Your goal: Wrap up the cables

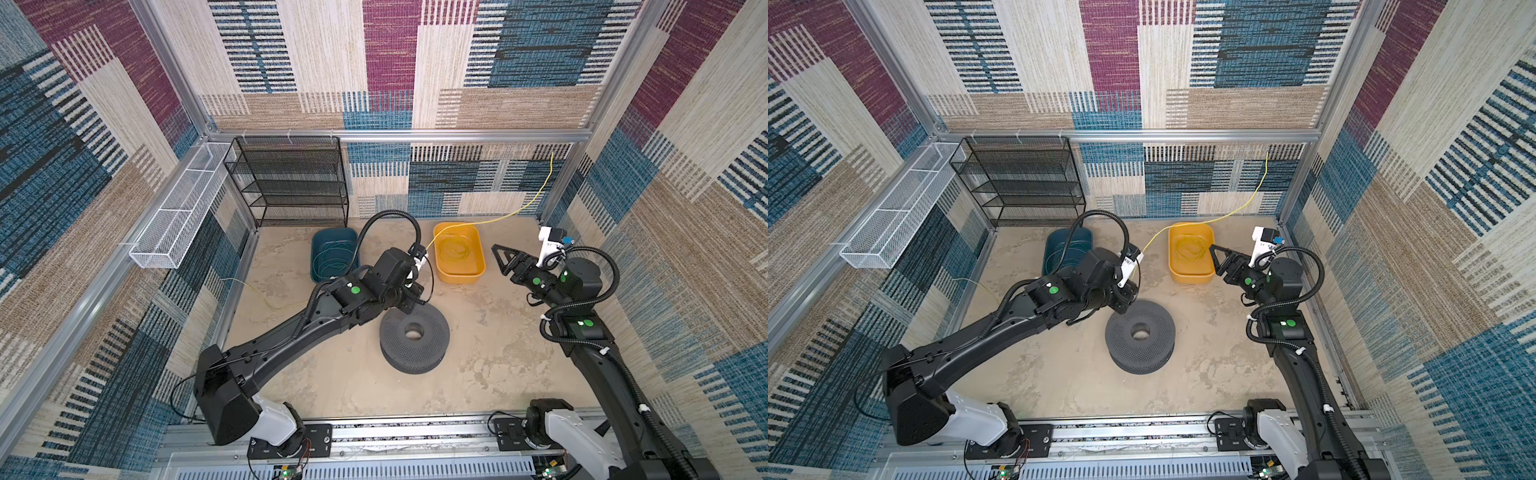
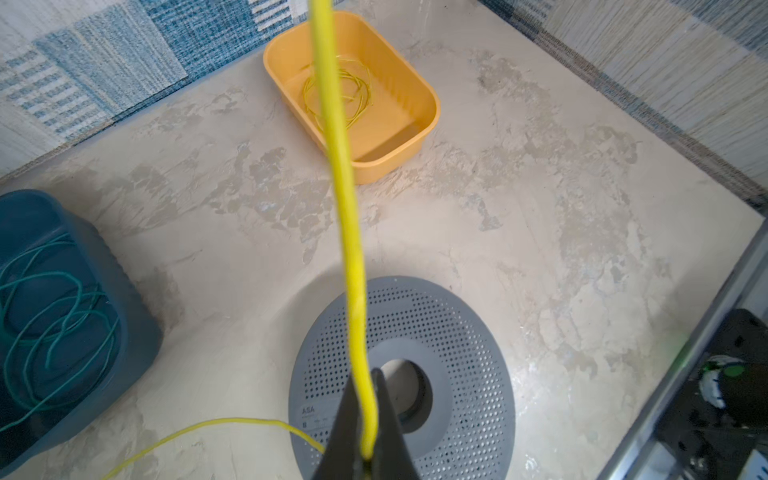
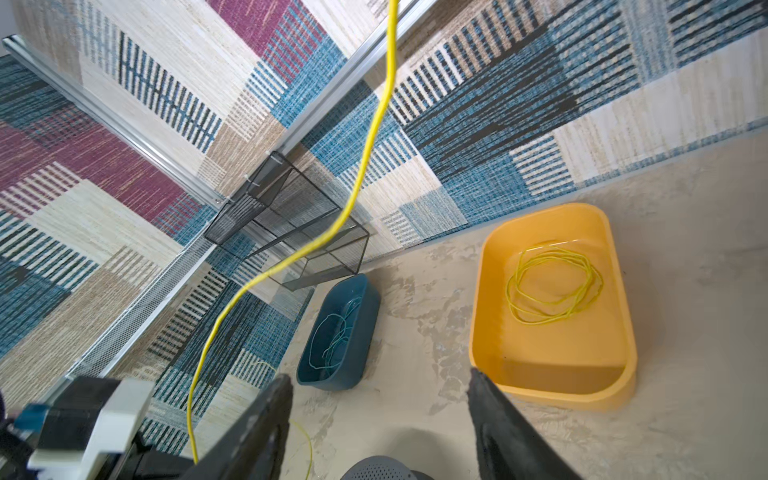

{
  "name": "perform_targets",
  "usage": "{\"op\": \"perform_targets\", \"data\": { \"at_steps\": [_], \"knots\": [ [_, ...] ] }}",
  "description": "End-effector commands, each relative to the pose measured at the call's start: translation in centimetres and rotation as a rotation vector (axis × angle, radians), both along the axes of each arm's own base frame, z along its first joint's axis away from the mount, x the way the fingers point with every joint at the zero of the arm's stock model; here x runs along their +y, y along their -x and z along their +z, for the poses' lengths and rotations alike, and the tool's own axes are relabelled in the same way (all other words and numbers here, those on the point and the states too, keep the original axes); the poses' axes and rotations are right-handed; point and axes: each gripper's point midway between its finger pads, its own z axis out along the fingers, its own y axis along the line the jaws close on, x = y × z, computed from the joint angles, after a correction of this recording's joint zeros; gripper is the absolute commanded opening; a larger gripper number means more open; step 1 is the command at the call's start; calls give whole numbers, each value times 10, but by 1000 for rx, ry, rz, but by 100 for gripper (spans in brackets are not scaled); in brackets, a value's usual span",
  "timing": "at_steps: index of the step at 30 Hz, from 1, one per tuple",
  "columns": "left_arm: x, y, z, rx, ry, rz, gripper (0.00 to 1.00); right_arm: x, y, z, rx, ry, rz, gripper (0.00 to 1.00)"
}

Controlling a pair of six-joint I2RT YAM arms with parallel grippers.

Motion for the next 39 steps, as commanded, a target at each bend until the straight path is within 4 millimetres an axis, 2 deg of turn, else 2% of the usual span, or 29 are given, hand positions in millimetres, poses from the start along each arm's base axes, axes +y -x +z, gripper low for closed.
{"op": "perform_targets", "data": {
  "at_steps": [1, 5, 7, 12, 15, 18, 24, 26, 29, 30, 33, 35, 39],
  "knots": [
    [-26, -13, 25, -31, 39, -57, 0, 36, 20, 5, -94, -10, 176, 63],
    [-59, -30, 56, -50, 96, -105, 0, 80, 46, -7, -179, 48, 319, 64],
    [-75, -34, 66, -41, 126, -131, 0, 90, 54, -12, -211, 61, 358, 66],
    [-105, -37, 87, -10, 221, -185, 0, 106, 59, -27, -259, 97, 403, 69],
    [-114, -38, 94, 1, 258, -200, 0, 112, 53, -38, -249, 95, 401, 70],
    [-118, -37, 96, 9, 273, -206, 0, 110, 38, -41, -234, 102, 351, 70],
    [-118, -33, 99, 20, 286, -211, 0, 99, 5, -36, -216, 124, 208, 67],
    [-117, -32, 101, 18, 290, -215, 0, 101, 1, -35, -224, 124, 210, 66],
    [-116, -30, 104, 17, 294, -219, 0, 106, -5, -34, -217, 121, 229, 56],
    [-116, -30, 104, 16, 293, -221, 0, 108, -6, -35, -214, 113, 240, 39],
    [-115, -29, 105, 7, 288, -224, 0, 111, -2, -31, -221, 95, 261, 13],
    [-114, -29, 106, 2, 288, -226, 0, 110, 1, -28, -231, 87, 268, 6],
    [-116, -29, 106, 0, 292, -237, 0, 111, 7, -21, -244, 71, 283, 0]
  ]
}}
